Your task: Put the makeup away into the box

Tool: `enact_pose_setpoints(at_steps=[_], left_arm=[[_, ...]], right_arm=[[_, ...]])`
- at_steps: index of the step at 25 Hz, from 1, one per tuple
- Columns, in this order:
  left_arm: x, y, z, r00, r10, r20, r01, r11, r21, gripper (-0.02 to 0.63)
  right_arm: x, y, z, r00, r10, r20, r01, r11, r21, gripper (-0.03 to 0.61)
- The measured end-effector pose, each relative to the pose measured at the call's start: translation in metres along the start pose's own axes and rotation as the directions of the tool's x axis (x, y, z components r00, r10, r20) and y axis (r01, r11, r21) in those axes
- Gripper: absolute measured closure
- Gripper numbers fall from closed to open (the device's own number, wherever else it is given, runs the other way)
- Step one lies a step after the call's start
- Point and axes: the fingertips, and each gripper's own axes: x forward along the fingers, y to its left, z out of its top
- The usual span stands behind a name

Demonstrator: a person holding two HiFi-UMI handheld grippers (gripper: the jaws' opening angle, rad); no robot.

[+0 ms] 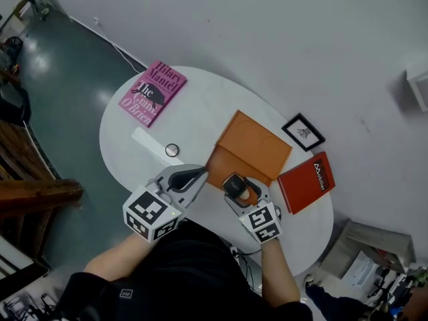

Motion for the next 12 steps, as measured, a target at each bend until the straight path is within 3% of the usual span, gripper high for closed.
enact_pose_setpoints(at_steps=[12], left_arm=[[-0.031,0.025,0.000,0.995,0.092,-0.024,-0.092,0.996,0.005,0.600]], right_arm=[[0.036,-0.004,-0.012,0.995,0.037,-0.095,-0.036,0.999,0.011,0.299]])
